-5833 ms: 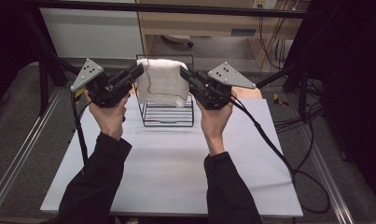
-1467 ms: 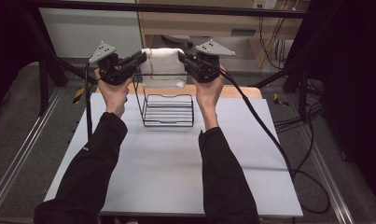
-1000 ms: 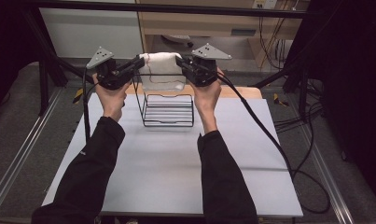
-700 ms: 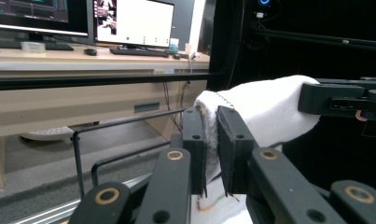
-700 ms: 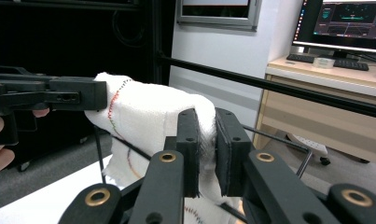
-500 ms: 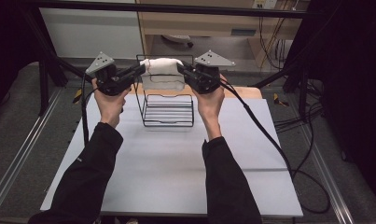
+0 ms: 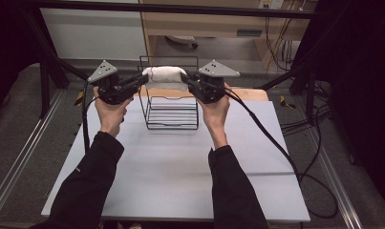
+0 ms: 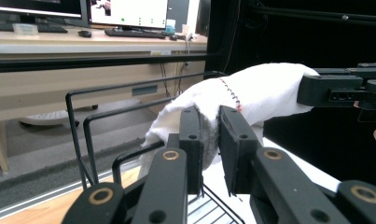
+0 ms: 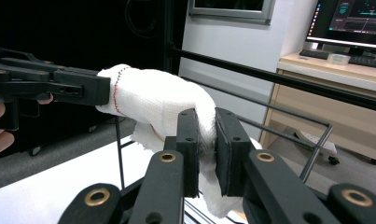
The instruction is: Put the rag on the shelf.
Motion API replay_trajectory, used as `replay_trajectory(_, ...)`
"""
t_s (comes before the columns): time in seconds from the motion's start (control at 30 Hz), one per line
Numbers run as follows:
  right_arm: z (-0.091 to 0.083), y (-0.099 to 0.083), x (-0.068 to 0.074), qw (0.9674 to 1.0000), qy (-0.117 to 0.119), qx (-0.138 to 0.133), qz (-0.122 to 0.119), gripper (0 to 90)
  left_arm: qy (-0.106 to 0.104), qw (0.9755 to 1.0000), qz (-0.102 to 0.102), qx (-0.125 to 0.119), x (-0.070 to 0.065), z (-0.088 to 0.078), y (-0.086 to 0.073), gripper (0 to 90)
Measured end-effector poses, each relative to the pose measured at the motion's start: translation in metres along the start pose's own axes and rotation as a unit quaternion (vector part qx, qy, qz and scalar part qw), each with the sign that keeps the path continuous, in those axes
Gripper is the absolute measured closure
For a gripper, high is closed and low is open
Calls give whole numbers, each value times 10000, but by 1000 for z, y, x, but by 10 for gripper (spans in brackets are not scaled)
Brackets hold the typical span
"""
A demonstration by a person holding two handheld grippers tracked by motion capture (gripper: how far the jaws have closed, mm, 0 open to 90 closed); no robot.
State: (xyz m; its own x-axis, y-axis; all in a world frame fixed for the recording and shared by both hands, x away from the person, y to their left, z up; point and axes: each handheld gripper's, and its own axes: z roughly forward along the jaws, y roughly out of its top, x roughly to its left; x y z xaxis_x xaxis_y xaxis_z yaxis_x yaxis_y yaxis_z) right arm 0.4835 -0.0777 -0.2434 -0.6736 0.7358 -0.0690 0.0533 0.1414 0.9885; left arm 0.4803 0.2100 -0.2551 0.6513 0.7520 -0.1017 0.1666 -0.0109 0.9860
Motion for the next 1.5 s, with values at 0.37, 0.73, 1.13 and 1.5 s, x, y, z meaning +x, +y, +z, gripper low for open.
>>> replay_trajectory(0.37,0,-6,0,10000,43,9,-16,811,25,9998,-89,154,0,-14,17,722)
replay_trajectory(0.73,0,-7,2,10000,50,7,-44,810,407,9978,-149,495,2,4,54,871)
replay_trajectory(1.13,-1,-8,2,9999,62,33,-148,809,177,9955,-101,925,-5,21,42,894)
replay_trajectory(1.5,-3,-11,1,9998,166,32,39,718,74,9948,-8,1017,-7,19,24,895)
